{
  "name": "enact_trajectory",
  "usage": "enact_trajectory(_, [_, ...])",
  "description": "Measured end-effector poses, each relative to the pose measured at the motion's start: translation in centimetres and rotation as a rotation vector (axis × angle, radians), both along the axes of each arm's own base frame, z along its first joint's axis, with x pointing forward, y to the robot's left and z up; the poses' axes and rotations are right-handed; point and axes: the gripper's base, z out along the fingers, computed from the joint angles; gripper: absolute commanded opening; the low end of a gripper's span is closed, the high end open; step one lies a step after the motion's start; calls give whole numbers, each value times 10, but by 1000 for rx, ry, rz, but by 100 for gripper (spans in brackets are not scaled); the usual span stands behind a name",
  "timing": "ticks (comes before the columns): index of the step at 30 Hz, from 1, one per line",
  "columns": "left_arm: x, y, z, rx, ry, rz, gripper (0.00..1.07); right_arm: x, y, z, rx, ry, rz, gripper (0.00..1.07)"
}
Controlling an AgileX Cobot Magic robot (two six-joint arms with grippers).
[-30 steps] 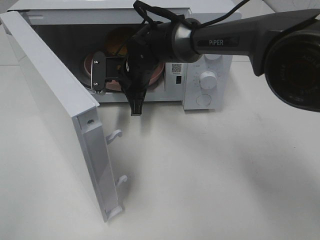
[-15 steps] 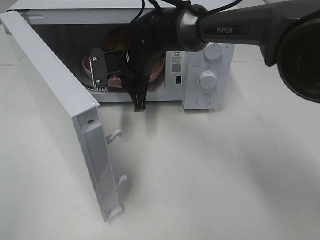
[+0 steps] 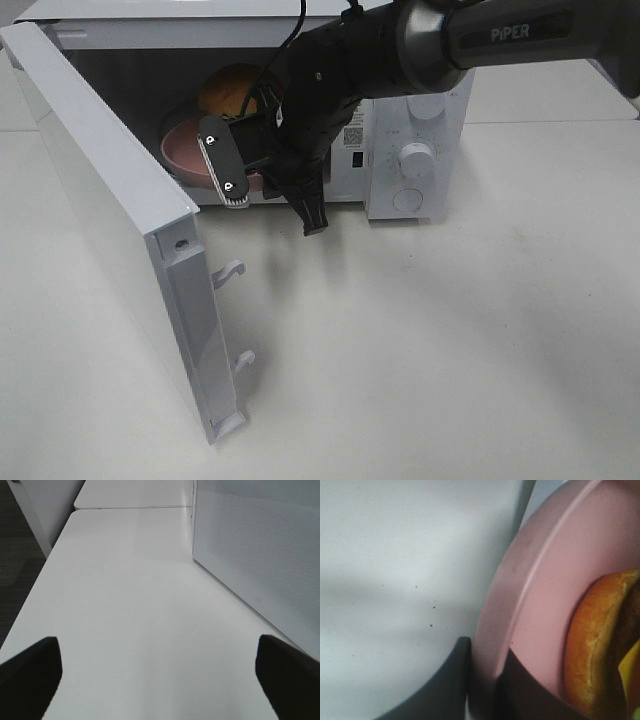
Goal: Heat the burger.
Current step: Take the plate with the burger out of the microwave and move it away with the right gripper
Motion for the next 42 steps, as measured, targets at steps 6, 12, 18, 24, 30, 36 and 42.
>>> enact_trajectory(6, [0,0,0,0,0,0,98,1,-10,7,-35,-8,73,0])
enact_trajectory(12, [0,0,0,0,0,0,98,-2,-11,14,-23,1,94,0])
enact_trajectory(18, [0,0,0,0,0,0,98,-4,-11,23,-15,-7,113,0])
enact_trajectory(24, [0,0,0,0,0,0,98,-7,-11,27,-7,-5,142,0])
enact_trajectory(30, [0,0,0,0,0,0,98,-19,-17,22,-36,17,193,0])
enact_trajectory(36, [0,0,0,0,0,0,98,-26,-22,25,-31,-1,200,0])
enact_trajectory(42, [0,0,0,0,0,0,98,-29,-24,37,-11,-36,209,0])
